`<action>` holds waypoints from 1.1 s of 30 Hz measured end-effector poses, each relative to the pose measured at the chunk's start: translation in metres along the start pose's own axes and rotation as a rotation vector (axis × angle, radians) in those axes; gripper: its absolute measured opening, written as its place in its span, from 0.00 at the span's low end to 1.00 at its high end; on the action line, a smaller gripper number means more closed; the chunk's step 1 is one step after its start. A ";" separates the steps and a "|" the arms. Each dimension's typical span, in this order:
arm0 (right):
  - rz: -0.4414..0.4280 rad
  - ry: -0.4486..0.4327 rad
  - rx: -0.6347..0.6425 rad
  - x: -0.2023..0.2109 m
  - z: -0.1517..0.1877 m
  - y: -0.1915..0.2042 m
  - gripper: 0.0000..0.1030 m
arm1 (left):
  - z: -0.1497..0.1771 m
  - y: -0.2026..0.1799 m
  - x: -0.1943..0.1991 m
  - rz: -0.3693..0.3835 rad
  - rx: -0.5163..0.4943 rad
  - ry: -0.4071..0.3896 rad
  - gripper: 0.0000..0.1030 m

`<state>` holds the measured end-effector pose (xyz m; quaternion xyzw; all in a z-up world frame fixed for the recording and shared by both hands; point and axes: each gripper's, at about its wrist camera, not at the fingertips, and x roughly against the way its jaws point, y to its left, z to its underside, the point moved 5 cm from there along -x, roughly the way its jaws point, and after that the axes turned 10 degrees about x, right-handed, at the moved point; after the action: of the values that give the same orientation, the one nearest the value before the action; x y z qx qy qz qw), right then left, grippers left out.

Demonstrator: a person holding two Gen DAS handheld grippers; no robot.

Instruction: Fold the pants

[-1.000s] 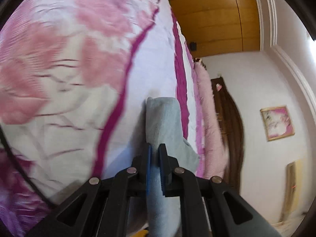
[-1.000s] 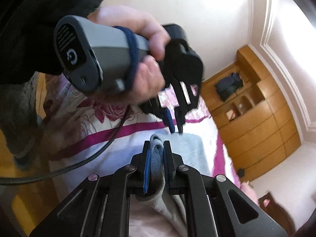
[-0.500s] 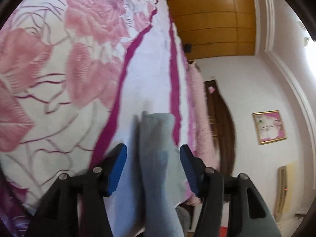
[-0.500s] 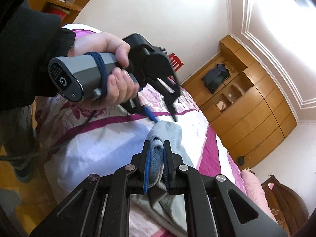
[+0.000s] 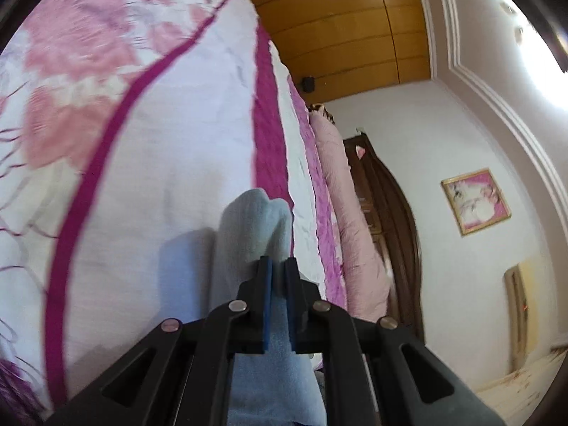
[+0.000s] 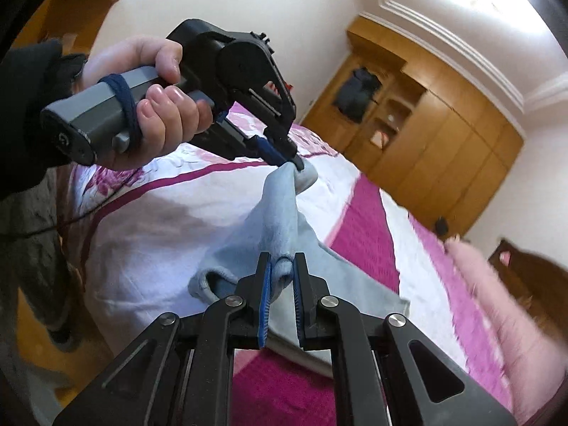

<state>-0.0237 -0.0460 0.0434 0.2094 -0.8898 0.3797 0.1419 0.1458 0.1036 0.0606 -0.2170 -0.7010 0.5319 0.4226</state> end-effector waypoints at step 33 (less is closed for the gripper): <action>0.067 0.268 -0.196 0.004 0.106 -0.064 0.16 | 0.100 -0.111 -0.213 -0.359 -0.303 0.240 0.06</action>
<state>-0.0068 -0.1648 0.0131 0.1121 -0.9022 0.3201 0.2665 0.1965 -0.1514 0.0793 -0.2115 -0.7449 0.3077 0.5529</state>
